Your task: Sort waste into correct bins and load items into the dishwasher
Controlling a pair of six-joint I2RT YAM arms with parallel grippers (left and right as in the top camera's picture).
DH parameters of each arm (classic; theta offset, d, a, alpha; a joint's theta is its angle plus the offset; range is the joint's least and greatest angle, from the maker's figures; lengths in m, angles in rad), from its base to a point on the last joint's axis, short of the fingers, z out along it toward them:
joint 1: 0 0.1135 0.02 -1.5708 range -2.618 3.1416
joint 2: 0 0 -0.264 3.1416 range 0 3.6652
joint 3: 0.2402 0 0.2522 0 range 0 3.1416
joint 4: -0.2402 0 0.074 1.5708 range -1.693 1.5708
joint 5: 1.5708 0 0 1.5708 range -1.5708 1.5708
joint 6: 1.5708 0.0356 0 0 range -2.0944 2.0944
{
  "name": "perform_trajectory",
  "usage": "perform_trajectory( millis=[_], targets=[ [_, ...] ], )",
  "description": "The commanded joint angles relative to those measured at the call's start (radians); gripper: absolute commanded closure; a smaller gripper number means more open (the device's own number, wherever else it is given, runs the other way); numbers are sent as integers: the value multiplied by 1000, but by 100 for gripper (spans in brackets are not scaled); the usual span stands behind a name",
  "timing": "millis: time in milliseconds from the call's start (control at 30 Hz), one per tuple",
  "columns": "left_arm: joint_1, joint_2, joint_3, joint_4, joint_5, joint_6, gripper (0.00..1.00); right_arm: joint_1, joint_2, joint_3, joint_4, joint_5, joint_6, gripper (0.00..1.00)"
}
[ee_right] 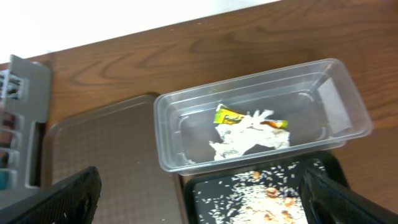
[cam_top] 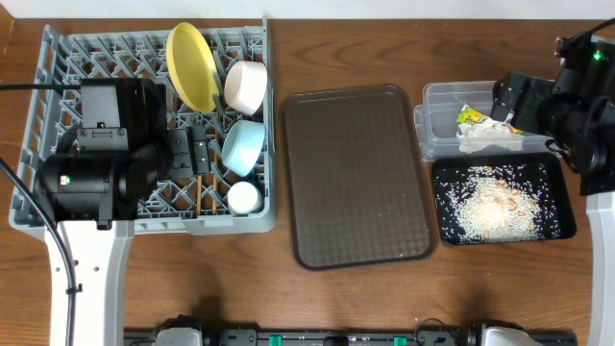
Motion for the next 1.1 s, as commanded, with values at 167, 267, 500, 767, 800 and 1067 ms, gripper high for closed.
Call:
perform_trajectory(
  millis=[167, 267, 500, 767, 800, 1067],
  targets=[
    [4, -5, 11, -3, -1, 6, 7, 38, -285, -365, 291, 103, -57, 1],
    [4, -5, 11, -3, -1, 6, 7, 38, -491, -639, 522, 101, -57, 1],
    [5, -5, 11, -3, -1, 6, 7, 38, -874, -1032, 659, 64, -52, 1],
    [4, -5, 11, -3, -1, 6, 7, 103, -1142, -1374, 880, 65, -53, 1],
    [4, -5, 11, -3, -1, 6, 7, 107, -1157, -1390, 880, 65, -53, 1],
    [4, -5, 11, -3, -1, 6, 7, 122, -1252, -1511, 938, 38, -53, 1]
  ],
)
